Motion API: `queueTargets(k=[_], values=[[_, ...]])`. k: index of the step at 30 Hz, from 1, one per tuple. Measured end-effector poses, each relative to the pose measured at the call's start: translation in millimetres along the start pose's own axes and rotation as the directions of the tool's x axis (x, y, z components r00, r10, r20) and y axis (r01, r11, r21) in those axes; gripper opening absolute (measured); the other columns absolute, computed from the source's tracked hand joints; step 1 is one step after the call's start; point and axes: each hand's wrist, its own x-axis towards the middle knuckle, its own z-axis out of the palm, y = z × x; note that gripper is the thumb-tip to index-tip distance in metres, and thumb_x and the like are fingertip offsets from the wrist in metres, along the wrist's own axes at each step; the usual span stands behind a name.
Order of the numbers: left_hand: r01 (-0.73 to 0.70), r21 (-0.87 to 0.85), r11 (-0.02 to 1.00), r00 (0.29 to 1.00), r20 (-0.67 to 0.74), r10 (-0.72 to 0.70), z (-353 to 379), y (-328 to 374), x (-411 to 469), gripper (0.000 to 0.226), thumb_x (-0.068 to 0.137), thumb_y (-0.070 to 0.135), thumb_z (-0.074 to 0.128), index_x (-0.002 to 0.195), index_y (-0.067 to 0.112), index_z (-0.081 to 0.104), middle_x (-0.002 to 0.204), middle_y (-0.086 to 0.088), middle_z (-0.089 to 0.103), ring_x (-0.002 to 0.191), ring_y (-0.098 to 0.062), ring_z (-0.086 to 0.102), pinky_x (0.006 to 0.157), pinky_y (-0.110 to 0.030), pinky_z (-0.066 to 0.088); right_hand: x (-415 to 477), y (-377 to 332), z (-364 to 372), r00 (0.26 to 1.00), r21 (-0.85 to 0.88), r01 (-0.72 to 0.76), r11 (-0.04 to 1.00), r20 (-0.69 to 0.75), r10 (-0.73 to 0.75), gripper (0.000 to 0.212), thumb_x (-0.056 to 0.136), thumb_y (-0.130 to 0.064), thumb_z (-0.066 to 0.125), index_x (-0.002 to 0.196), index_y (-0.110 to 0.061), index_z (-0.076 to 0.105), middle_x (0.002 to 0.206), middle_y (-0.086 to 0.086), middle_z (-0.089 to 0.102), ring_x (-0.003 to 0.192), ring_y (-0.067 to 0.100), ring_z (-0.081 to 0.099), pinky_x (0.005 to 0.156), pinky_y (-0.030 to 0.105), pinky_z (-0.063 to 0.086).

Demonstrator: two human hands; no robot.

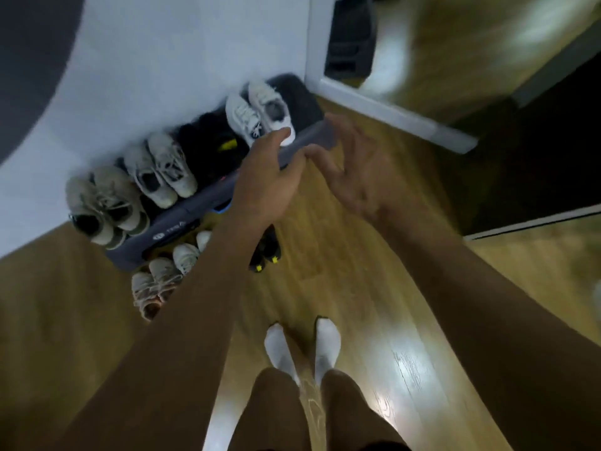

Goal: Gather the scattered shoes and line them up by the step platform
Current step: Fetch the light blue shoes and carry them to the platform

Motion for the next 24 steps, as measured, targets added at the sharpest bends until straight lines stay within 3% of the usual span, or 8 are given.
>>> queueTargets(k=[5, 8, 10, 15, 18, 24], values=[[-0.307, -0.041, 0.951, 0.951, 0.011, 0.308, -44.4, 139.9, -61.6, 0.04, 0.095, 0.037, 0.053, 0.132, 0.022, 0.055, 0.138, 0.007, 0.05, 0.128, -0.004, 0.042, 0.103, -0.015, 0.03, -85.2, -38.3, -158.8, 0.963, -0.075, -0.062, 0.995, -0.265, 0.04, 0.061, 0.096, -0.052, 0.04, 0.147, -0.019, 0.034, 0.154, 0.006, 0.032, 0.142, 0.019, 0.03, 0.113, 0.03, 0.026], [-0.497, -0.071, 0.865, 0.856, 0.123, 0.502, -49.8, 210.7, -101.6, 0.041, 0.095, 0.041, 0.05, 0.133, 0.026, 0.054, 0.142, 0.007, 0.047, 0.133, -0.008, 0.04, 0.109, -0.025, 0.032, -144.1, -57.6, -220.0, 0.908, -0.099, -0.164, 0.982, -0.404, 0.111, 0.065, 0.094, -0.057, 0.037, 0.147, -0.02, 0.033, 0.155, 0.007, 0.03, 0.142, 0.02, 0.03, 0.113, 0.038, 0.031], [-0.607, -0.126, 0.784, 0.755, 0.218, 0.619, -44.6, 253.2, -125.4, 0.043, 0.094, 0.045, 0.049, 0.134, 0.029, 0.051, 0.143, 0.006, 0.047, 0.133, -0.01, 0.041, 0.11, -0.031, 0.035, -184.1, -68.8, -252.2, 0.852, -0.107, -0.243, 0.964, -0.498, 0.159, 0.068, 0.092, -0.062, 0.033, 0.147, -0.022, 0.033, 0.154, 0.006, 0.031, 0.141, 0.02, 0.032, 0.112, 0.04, 0.033], [-0.808, -0.255, 0.53, 0.451, 0.31, 0.837, -29.0, 336.8, -214.3, 0.04, 0.095, 0.039, 0.052, 0.132, 0.026, 0.054, 0.137, 0.006, 0.052, 0.127, -0.006, 0.045, 0.1, -0.018, 0.033, -295.6, -90.8, -309.3, 0.646, -0.068, -0.463, 0.884, -0.708, 0.284, 0.067, 0.092, -0.062, 0.031, 0.146, -0.024, 0.035, 0.154, 0.002, 0.032, 0.142, 0.017, 0.029, 0.114, 0.039, 0.031], [-0.842, -0.363, 0.398, 0.271, 0.354, 0.895, -16.5, 368.9, -280.2, 0.04, 0.095, 0.038, 0.053, 0.132, 0.024, 0.055, 0.137, 0.005, 0.052, 0.128, -0.008, 0.045, 0.104, -0.022, 0.033, -375.2, -103.5, -331.5, 0.505, 0.01, -0.587, 0.809, -0.777, 0.376, 0.063, 0.094, -0.06, 0.035, 0.147, -0.027, 0.032, 0.156, -0.002, 0.028, 0.143, 0.014, 0.026, 0.115, 0.038, 0.028], [-0.801, -0.568, 0.188, -0.056, 0.383, 0.922, 19.2, 406.5, -445.4, 0.037, 0.093, 0.036, 0.057, 0.127, 0.022, 0.059, 0.13, 0.008, 0.057, 0.121, -0.005, 0.049, 0.1, -0.016, 0.033, -551.5, -130.5, -356.6, 0.234, 0.121, -0.759, 0.64, -0.866, 0.441, 0.062, 0.093, -0.06, 0.036, 0.146, -0.026, 0.035, 0.155, -0.001, 0.029, 0.142, 0.017, 0.027, 0.114, 0.042, 0.03]])
